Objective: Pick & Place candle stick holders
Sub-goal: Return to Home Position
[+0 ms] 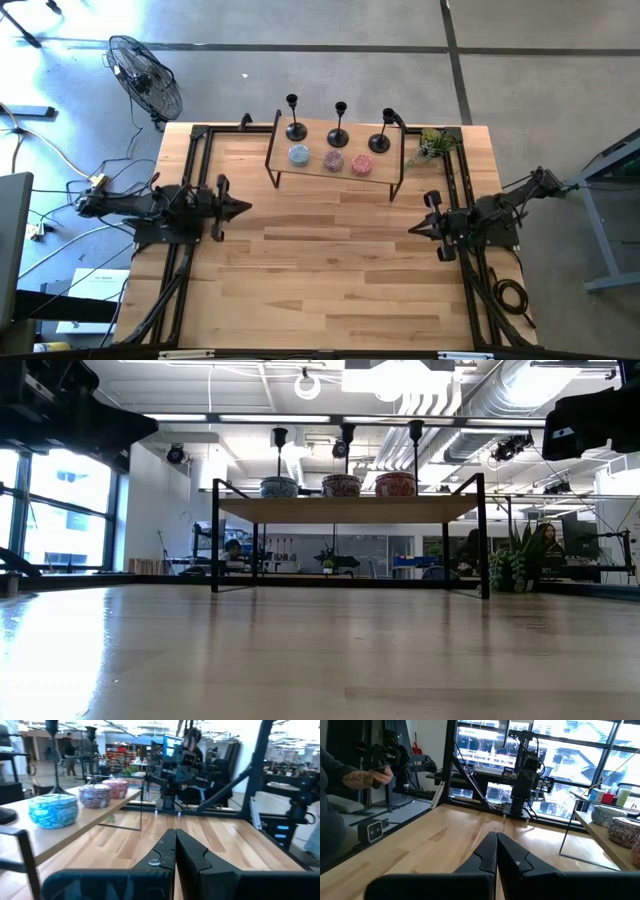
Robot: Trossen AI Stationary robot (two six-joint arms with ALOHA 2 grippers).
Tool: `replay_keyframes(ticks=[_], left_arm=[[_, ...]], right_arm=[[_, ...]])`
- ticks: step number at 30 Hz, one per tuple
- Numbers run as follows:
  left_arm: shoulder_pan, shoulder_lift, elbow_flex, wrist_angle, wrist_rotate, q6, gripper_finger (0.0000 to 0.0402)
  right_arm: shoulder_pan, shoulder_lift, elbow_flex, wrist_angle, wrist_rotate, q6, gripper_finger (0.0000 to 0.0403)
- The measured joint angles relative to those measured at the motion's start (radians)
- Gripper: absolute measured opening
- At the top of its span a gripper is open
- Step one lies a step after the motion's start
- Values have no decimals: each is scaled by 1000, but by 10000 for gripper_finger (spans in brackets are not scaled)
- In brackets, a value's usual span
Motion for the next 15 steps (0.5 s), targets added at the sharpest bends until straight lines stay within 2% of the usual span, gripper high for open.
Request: replay_keyframes(ticks=[8, 15], left_arm=[[87, 0, 0, -2, 70, -3, 0], [96, 7, 0, -51, 39, -3, 0]], right_arm=[[0, 0, 0, -2, -2, 4, 0], [0, 6, 0, -2, 8, 1, 0]])
